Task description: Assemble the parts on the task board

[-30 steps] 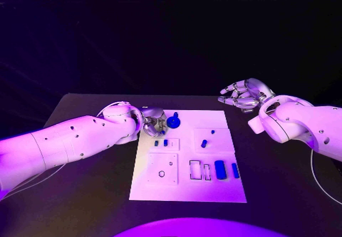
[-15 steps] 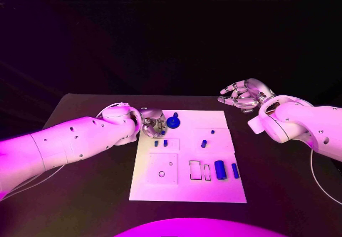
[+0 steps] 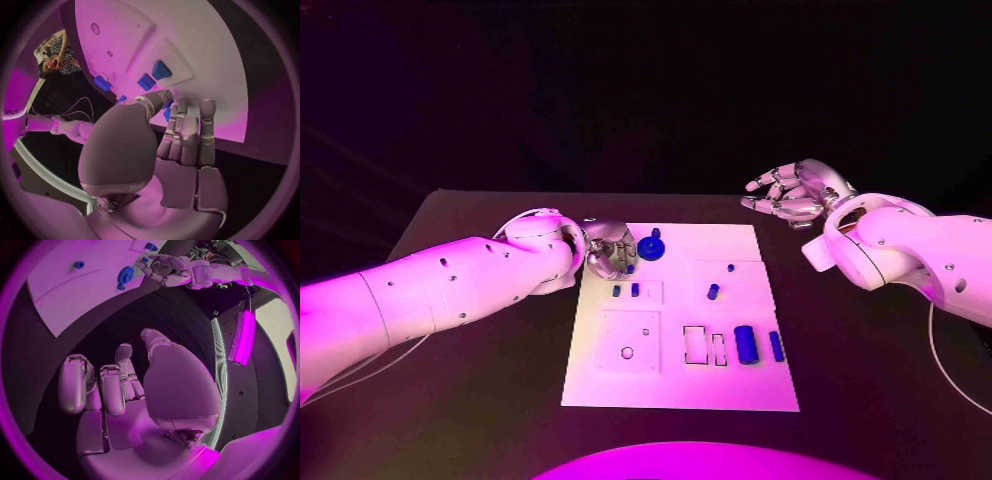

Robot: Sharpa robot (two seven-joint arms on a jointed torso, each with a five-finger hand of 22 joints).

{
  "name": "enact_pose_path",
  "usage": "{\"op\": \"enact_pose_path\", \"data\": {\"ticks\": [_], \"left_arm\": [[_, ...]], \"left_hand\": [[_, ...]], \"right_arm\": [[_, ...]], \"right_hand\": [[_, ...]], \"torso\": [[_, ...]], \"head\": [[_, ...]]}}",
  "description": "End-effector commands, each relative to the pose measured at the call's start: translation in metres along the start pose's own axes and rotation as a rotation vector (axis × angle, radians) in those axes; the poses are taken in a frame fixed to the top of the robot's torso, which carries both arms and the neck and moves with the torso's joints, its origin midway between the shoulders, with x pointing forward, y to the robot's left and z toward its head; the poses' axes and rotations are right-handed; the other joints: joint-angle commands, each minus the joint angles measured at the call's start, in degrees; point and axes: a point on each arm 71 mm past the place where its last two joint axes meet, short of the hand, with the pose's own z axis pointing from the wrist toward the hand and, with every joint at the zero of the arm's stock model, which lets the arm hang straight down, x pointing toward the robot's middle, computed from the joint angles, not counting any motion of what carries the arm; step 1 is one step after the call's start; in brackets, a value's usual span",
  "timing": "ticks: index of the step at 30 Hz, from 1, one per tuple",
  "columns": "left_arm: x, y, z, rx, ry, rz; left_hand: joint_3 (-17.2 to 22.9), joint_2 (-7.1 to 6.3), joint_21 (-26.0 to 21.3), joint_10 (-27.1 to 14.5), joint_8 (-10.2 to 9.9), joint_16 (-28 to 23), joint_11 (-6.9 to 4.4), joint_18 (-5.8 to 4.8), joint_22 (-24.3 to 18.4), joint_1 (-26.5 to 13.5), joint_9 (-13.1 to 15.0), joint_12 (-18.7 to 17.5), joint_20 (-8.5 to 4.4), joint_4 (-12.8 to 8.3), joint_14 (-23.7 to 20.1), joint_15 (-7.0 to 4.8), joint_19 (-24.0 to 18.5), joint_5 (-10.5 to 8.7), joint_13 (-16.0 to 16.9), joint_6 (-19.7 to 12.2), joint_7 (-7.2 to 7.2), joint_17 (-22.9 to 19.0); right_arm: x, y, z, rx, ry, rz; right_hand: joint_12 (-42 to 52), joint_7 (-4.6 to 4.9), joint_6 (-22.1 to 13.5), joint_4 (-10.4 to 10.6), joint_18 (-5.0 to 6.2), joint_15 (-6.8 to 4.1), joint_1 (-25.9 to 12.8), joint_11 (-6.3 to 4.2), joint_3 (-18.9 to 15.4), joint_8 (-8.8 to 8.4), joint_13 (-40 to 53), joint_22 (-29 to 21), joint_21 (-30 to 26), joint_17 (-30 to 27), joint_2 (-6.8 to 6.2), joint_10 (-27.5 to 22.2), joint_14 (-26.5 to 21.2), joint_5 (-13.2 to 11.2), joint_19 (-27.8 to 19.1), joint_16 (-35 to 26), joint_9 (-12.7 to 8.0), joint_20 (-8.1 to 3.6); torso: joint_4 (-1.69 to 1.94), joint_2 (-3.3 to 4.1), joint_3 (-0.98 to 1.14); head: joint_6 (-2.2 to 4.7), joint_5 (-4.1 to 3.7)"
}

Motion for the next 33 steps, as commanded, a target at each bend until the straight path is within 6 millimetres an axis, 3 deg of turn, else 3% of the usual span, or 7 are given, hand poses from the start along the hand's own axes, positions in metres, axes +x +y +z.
{"op": "enact_pose_path", "data": {"ticks": [1,5,9,13,14,15,33], "left_arm": [[0.000,0.001,0.000,-0.011,0.005,-0.008],[0.000,0.005,-0.002,-0.019,0.001,-0.008],[-0.003,0.012,-0.006,-0.026,-0.016,-0.048],[-0.009,0.023,-0.015,-0.030,-0.046,-0.191],[-0.010,0.026,-0.017,-0.029,-0.054,-0.235],[-0.012,0.029,-0.021,-0.027,-0.064,-0.295],[-0.040,0.054,-0.067,0.165,-0.262,-1.057]], "left_hand": [[-0.4,-0.12,-0.3,0.2,-0.5,0.0,0.16,-0.16,-0.1,-0.5,-0.1,-0.3,0.07,-0.1,-0.2,0.13,-0.3,-0.07,0.1,-0.6,-0.11,-0.1],[-0.5,-0.17,-0.4,0.2,-0.9,0.0,0.13,-0.13,-0.2,-0.5,-0.2,-0.5,0.08,-0.1,-0.3,0.13,-0.4,-0.05,0.1,-1.1,-0.10,-0.2],[-0.5,-0.16,-0.8,0.0,-1.0,-0.2,0.16,0.01,-0.8,-0.5,-0.2,-0.7,0.08,-0.1,-0.7,0.13,-1.0,-0.04,0.1,-1.4,-0.10,-1.1],[-0.2,0.29,-2.3,-1.4,-0.7,-1.8,0.82,0.42,-2.9,0.1,0.1,-1.8,0.31,-0.2,-3.1,0.59,-2.8,0.06,0.0,-0.5,0.25,-5.5],[0.0,0.36,-3.1,-1.7,-0.6,-2.4,0.99,0.65,-4.0,0.2,0.2,-1.9,0.38,-0.3,-3.9,0.70,-3.8,0.09,-0.1,-0.1,0.37,-7.0],[0.5,0.45,-4.3,-3.1,-0.3,-6.4,1.65,0.73,-5.0,0.8,0.4,-2.5,0.73,-0.9,-9.3,1.20,-5.3,0.12,-0.3,0.6,0.80,-15.7],[1.7,2.73,-7.2,-7.3,-0.9,-18.1,3.10,0.83,-5.9,1.9,0.4,0.1,1.66,-4.2,-18.0,2.24,-10.9,0.30,0.1,0.5,2.55,-27.0]], "right_arm": [[0.002,0.000,0.000,-0.003,0.036,-0.023],[0.005,-0.001,0.000,0.000,0.077,-0.072],[0.012,-0.005,-0.001,-0.016,0.143,-0.188],[0.022,-0.007,-0.002,-0.057,0.199,-0.344],[0.024,-0.008,-0.002,-0.068,0.212,-0.384],[0.027,-0.009,-0.003,-0.081,0.226,-0.433],[0.061,-0.020,-0.009,-0.179,0.279,-0.805]], "right_hand": [[-3.1,0.54,-0.2,0.0,0.79,-0.34,0.1,-0.08,0.5,0.33,-3.2,6.6,-0.8,0.7,-0.14,-2.1,2.5,-0.2,-0.5,-0.5,-0.1,0.08],[-8.8,0.55,-0.2,-0.4,1.07,-0.38,2.3,-0.07,2.2,0.68,-7.9,5.9,-2.6,-0.4,-0.55,-2.9,2.2,-1.5,-1.0,-1.2,-0.1,0.06],[-21.1,0.90,1.4,-1.7,1.27,-0.13,7.5,0.29,9.4,0.79,-18.4,5.3,-4.0,-1.0,-2.00,-2.6,2.1,-9.4,-1.2,-1.9,-0.4,0.08],[-29.2,0.63,3.3,-2.9,1.07,0.05,8.2,0.56,14.1,0.57,-25.8,5.9,-3.1,-0.7,-3.76,-1.2,2.3,-10.6,-0.6,-1.8,-0.6,0.22],[-31.2,0.48,3.6,-3.4,1.04,0.11,8.0,0.55,15.1,0.35,-27.9,6.1,-2.9,-0.6,-4.27,-0.3,2.3,-11.0,-0.5,-1.7,-0.7,0.19],[-32.6,0.26,4.1,-4.0,0.94,0.02,8.0,0.35,15.9,0.32,-29.3,6.3,-2.6,-0.5,-4.44,0.4,2.3,-11.0,-0.4,-1.7,-0.7,0.26],[-39.7,0.82,5.1,-7.9,0.76,0.72,4.7,1.37,14.4,-1.05,-36.6,7.0,-2.1,-0.4,-4.80,0.0,2.4,-11.2,0.0,-1.7,-1.2,0.72]], "torso": [[-0.03,-0.01,0.01],[-0.07,-0.01,0.01],[-0.12,-0.01,0.00],[-0.11,-0.01,0.05],[-0.08,0.00,0.08],[-0.07,0.00,0.12],[0.10,0.00,-0.10]], "head": [[-0.04,-0.04],[0.01,-0.01],[0.24,-0.20],[0.48,-1.03],[0.55,-1.31],[0.59,-1.57],[1.15,-4.01]]}}
